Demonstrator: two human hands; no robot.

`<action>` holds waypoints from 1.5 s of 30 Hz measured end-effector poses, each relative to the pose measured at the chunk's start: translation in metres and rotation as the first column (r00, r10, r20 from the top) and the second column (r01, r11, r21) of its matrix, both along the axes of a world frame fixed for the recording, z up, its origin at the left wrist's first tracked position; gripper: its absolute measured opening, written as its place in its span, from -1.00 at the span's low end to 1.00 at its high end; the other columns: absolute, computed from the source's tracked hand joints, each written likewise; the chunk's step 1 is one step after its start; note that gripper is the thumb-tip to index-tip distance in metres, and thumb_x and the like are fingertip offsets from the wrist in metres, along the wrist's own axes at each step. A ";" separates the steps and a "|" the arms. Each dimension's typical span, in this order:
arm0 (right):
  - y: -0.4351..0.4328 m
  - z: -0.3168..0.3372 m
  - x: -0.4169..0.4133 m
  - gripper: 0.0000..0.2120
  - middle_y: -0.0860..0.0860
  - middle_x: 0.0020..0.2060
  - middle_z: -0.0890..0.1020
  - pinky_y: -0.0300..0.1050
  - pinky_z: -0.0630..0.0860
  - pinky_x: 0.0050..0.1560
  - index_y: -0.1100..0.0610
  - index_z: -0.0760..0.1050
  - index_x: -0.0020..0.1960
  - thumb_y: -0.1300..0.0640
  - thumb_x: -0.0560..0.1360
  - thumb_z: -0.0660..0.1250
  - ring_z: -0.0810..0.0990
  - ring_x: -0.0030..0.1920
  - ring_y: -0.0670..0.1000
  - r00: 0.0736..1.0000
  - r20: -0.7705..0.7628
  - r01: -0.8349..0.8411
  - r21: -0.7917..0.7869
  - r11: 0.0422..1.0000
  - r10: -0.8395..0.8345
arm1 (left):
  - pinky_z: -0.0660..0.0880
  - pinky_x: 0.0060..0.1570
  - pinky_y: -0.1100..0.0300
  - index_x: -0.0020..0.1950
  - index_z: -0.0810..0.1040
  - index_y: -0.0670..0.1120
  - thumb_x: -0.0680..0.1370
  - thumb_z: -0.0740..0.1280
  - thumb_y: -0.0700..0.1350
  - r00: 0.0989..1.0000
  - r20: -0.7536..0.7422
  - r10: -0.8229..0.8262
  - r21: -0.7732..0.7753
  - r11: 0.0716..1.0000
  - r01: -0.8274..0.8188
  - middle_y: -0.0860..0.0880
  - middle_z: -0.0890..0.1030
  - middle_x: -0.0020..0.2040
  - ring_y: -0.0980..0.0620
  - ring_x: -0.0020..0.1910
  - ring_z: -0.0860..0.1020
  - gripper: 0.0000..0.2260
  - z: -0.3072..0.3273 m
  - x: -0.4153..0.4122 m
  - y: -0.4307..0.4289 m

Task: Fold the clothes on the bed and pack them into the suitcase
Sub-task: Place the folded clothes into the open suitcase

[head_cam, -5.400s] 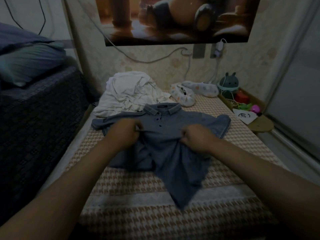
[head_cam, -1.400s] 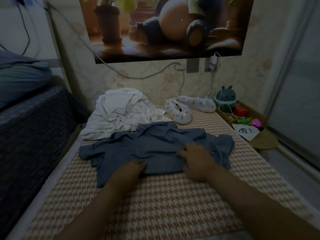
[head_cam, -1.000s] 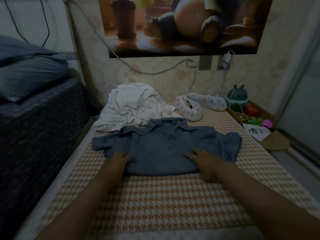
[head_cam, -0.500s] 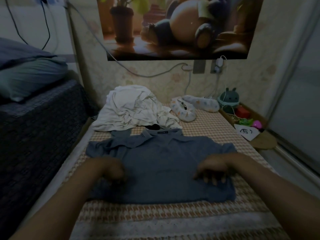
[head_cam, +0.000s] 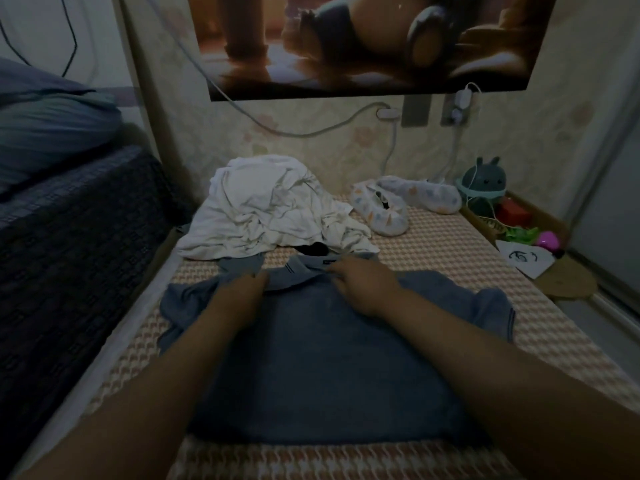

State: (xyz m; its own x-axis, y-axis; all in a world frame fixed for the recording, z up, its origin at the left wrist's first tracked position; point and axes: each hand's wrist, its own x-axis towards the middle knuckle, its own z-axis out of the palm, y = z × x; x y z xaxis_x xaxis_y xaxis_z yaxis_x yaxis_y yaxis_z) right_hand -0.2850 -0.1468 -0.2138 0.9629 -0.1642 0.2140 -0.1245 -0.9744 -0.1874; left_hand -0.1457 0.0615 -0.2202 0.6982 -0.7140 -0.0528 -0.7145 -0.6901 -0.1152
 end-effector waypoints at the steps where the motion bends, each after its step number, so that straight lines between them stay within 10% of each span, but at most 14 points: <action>1: 0.003 -0.004 0.011 -0.70 0.03 0.19 0.53 0.01 0.51 0.00 -0.02 0.46 0.32 0.00 0.61 0.17 0.55 0.11 0.09 0.999 -0.039 -0.002 -0.038 0.999 0.000 | 0.44 0.05 -0.01 0.40 0.28 -0.07 0.52 0.34 -0.18 0.999 0.042 -0.006 -0.037 0.999 0.007 -0.14 0.39 0.32 -0.17 0.25 0.44 -0.52 -0.004 0.009 0.007; 5: 0.001 -0.021 0.042 -0.71 0.04 0.16 0.53 -0.03 0.48 -0.08 -0.01 0.45 0.28 -0.04 0.59 0.19 0.55 0.03 0.08 0.967 -0.242 0.043 -0.163 0.986 -0.082 | 0.47 -0.10 -0.09 0.30 0.50 -0.12 0.43 0.40 -0.17 0.972 0.229 0.060 -0.272 0.962 0.004 -0.20 0.53 0.13 -0.24 0.09 0.51 -0.57 -0.019 0.045 0.034; 9: -0.003 -0.030 0.059 -0.68 0.06 0.08 0.54 -0.02 0.49 -0.03 0.05 0.50 0.19 -0.08 0.52 0.25 0.53 0.05 0.11 0.988 -0.028 0.150 -0.103 0.983 -0.153 | 0.49 -0.35 0.04 -0.23 0.67 -0.14 0.32 0.51 -0.28 0.951 0.294 0.090 -0.336 0.942 0.015 -0.17 0.59 -0.25 -0.19 -0.24 0.57 -0.90 -0.023 0.073 0.051; 16: -0.009 -0.034 0.078 -0.80 0.07 0.01 0.52 -0.05 0.34 -0.15 0.05 0.60 -0.01 0.02 0.59 0.21 0.51 -0.03 0.12 0.942 0.196 0.295 -0.099 0.950 -0.272 | 0.35 -0.21 0.08 -0.14 0.43 -0.17 0.60 0.04 -0.07 0.977 0.157 0.147 -0.623 0.782 -0.018 -0.09 0.48 -0.20 -0.06 -0.20 0.43 -0.73 0.001 0.096 0.047; 21: -0.011 -0.043 0.078 -0.81 0.11 0.12 0.46 -0.10 0.27 -0.33 0.14 0.51 0.12 0.16 0.63 0.15 0.53 0.00 0.11 0.954 0.122 0.294 -0.201 0.934 -0.274 | 0.44 -0.25 0.04 -0.04 0.52 -0.12 0.56 0.32 -0.01 0.966 0.183 0.184 -0.575 0.817 -0.046 -0.18 0.58 -0.17 -0.16 -0.16 0.53 -0.83 0.002 0.116 0.039; 28: -0.013 -0.056 0.067 -0.77 0.10 0.10 0.52 0.03 0.49 -0.01 0.15 0.45 0.19 0.20 0.55 0.23 0.52 0.05 0.11 0.974 0.206 0.077 0.073 0.994 -0.091 | 0.39 -0.06 -0.02 0.17 0.53 -0.15 0.44 0.32 -0.22 0.953 0.303 0.014 -0.363 0.926 0.102 -0.21 0.54 0.06 -0.25 0.04 0.50 -0.70 -0.008 0.071 -0.014; 31: -0.018 -0.055 0.054 -0.75 0.05 0.07 0.56 -0.02 0.48 0.05 0.10 0.49 0.21 0.13 0.54 0.23 0.52 0.05 0.03 0.963 0.266 0.003 0.156 0.988 -0.045 | 0.48 0.04 -0.03 0.17 0.58 -0.07 0.53 0.19 -0.04 0.955 0.054 -0.291 -0.449 0.847 0.284 -0.15 0.56 0.12 -0.19 0.09 0.52 -0.71 -0.016 0.040 -0.048; 34: -0.043 -0.043 0.032 -0.75 0.08 -0.07 0.59 0.03 0.47 -0.03 0.11 0.57 0.05 0.12 0.53 0.13 0.53 -0.08 0.09 0.920 0.356 0.126 0.127 0.984 -0.163 | 0.26 0.40 -0.09 0.50 0.27 0.14 0.62 0.08 0.16 0.940 -0.206 -0.272 -0.164 0.957 0.241 -0.05 0.25 0.52 -0.08 0.47 0.23 -0.56 -0.037 0.025 -0.056; 37: -0.084 -0.035 0.000 -0.80 0.06 -0.04 0.60 0.00 0.47 -0.04 0.08 0.56 -0.02 0.10 0.56 0.17 0.54 -0.08 0.10 0.930 0.109 0.364 -0.132 0.922 -0.352 | 0.12 0.46 -0.16 0.55 0.07 0.20 0.63 0.03 0.18 0.974 -0.171 -0.150 -0.015 0.989 0.150 0.02 0.03 0.59 -0.08 0.54 0.07 -0.52 -0.036 0.021 -0.059; 40: -0.116 -0.043 -0.029 -0.69 0.08 0.12 0.54 0.01 0.35 0.08 0.04 0.51 0.13 -0.11 0.61 0.12 0.48 0.10 0.13 0.860 -0.141 0.449 -0.248 0.859 -0.490 | 0.26 0.32 -0.09 0.42 0.38 0.07 0.63 0.00 0.13 0.991 -0.017 -0.131 -0.128 0.984 0.128 -0.09 0.29 0.47 -0.15 0.40 0.30 -0.58 -0.025 0.003 -0.077; 45: -0.131 -0.032 -0.033 -0.78 0.01 -0.06 0.60 0.04 0.25 0.11 -0.02 0.57 -0.03 -0.07 0.60 0.19 0.50 0.01 0.09 0.890 0.019 0.438 -0.312 0.843 -0.456 | 0.35 0.12 0.03 0.19 0.52 -0.04 0.60 0.11 0.05 0.891 0.245 -0.382 -0.422 0.785 0.453 -0.04 0.50 0.22 -0.08 0.18 0.45 -0.69 -0.023 -0.039 -0.124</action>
